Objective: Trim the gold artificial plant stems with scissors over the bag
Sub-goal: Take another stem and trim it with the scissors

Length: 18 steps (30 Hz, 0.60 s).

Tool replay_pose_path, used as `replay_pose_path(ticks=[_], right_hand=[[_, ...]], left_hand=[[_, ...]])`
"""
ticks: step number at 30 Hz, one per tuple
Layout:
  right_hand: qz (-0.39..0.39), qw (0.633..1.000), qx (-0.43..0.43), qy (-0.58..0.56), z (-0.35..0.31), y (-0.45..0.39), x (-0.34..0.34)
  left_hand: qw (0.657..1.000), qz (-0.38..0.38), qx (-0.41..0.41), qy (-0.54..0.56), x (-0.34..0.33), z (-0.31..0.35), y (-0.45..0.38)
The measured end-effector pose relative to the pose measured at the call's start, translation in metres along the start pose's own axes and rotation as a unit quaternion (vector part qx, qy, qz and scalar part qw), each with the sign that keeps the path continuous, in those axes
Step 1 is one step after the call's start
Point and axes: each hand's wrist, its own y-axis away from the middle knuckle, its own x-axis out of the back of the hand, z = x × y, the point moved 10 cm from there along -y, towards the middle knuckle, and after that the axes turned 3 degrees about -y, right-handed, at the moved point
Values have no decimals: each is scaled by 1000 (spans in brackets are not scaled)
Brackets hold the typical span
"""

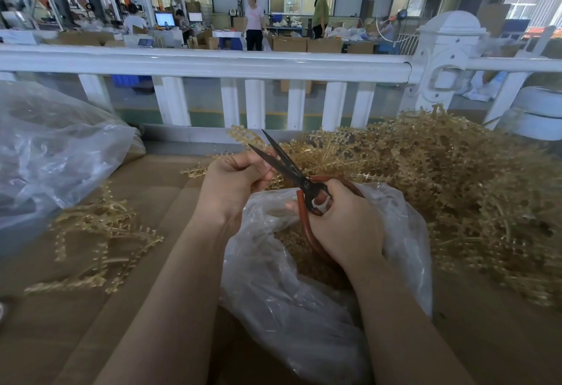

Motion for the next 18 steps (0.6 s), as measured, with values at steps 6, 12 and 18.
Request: replay_pose_path(ticks=[6,12,18], right_hand=[[7,1000,3,-18,-1,0,1],[30,998,22,-49,-8,3,8],[19,998,34,-52,-11,4,7]], left_hand=[[1000,-13,-19,-16,-3,4,0],[999,-26,-23,-24,-2,3,-2],[999,-25,-20,-6,-1,4,1]])
